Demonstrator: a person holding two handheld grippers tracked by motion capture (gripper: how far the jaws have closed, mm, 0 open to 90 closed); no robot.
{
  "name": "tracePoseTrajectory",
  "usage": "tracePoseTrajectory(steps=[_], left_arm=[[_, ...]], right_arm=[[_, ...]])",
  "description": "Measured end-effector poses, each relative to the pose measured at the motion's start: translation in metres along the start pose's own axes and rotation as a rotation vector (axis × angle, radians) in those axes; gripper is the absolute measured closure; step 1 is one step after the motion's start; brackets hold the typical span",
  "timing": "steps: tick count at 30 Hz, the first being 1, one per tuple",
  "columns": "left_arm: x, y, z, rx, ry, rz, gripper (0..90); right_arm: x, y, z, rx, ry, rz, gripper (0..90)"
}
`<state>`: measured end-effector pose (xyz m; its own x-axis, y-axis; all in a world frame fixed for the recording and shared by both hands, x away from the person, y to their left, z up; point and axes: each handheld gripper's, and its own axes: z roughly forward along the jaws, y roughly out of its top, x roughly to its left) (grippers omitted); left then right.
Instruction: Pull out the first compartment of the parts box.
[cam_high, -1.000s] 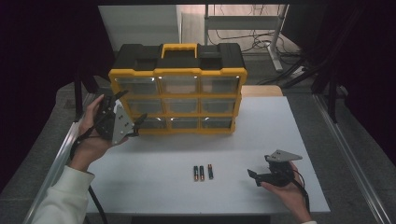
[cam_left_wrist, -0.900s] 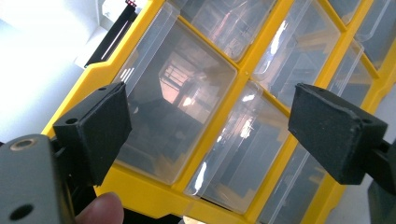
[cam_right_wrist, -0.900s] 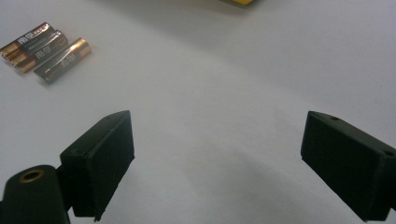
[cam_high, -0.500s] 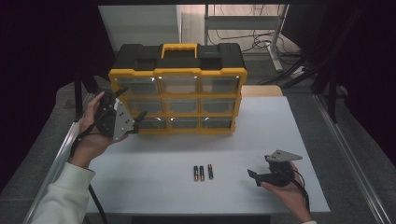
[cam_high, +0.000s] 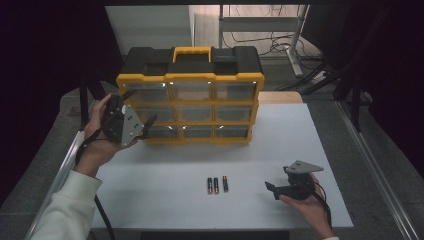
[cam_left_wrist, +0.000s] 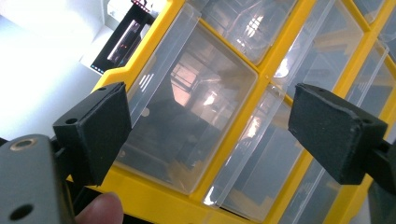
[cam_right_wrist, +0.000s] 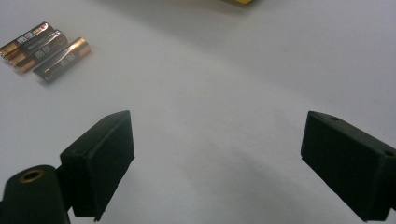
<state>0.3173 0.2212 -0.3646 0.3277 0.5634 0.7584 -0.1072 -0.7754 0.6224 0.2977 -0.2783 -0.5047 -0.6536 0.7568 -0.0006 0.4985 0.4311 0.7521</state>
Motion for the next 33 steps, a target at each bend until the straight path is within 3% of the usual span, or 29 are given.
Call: tracePoseTrajectory(steps=[33], left_arm=[[0.007, 0.001, 0.016, 0.017, 0.011, 0.020, 13.5]], right_arm=[[-0.001, -0.001, 0.000, -0.004, -0.003, 0.001, 10.0]])
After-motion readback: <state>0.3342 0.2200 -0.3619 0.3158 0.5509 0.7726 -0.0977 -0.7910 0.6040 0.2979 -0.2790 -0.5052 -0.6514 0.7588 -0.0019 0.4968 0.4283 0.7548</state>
